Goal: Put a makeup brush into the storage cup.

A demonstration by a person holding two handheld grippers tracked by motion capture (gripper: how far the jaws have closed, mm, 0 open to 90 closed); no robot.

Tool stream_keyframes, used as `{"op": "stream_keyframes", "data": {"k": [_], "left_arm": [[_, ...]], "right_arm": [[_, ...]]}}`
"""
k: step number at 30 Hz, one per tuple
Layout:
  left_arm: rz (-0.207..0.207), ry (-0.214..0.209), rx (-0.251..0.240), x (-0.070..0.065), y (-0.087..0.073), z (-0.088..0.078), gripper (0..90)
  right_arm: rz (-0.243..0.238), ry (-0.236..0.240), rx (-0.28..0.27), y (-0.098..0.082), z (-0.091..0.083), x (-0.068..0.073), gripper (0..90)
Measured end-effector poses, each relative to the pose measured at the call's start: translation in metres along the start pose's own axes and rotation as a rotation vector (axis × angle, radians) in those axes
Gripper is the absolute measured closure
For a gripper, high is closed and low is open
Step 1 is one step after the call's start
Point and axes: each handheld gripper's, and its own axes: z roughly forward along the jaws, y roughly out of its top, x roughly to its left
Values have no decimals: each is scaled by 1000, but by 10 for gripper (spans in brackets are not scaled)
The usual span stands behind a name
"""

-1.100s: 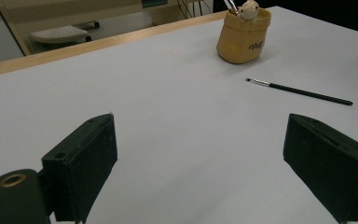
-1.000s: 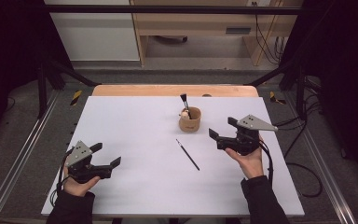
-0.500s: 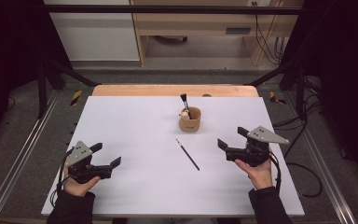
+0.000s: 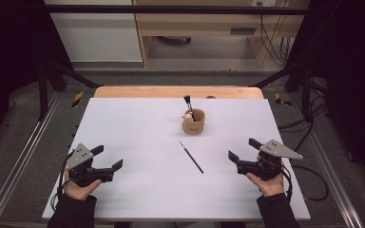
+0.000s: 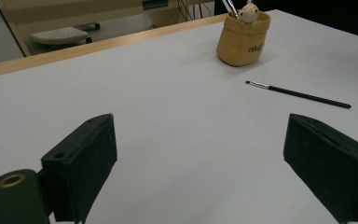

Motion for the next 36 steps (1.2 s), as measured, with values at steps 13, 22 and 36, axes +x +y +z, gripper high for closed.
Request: {"op": "stream_keyframes", "data": {"k": [13, 22, 36], "left_arm": [[6, -3, -2, 0, 0, 0, 90], [1, 1, -9, 0, 0, -1, 90], [1, 5, 5, 1, -2, 2, 90]], "right_arm": [[24, -35, -13, -10, -15, -8, 88], [34, -36, 5, -16, -15, -10, 84], [29, -30, 10, -13, -13, -6, 87]]}}
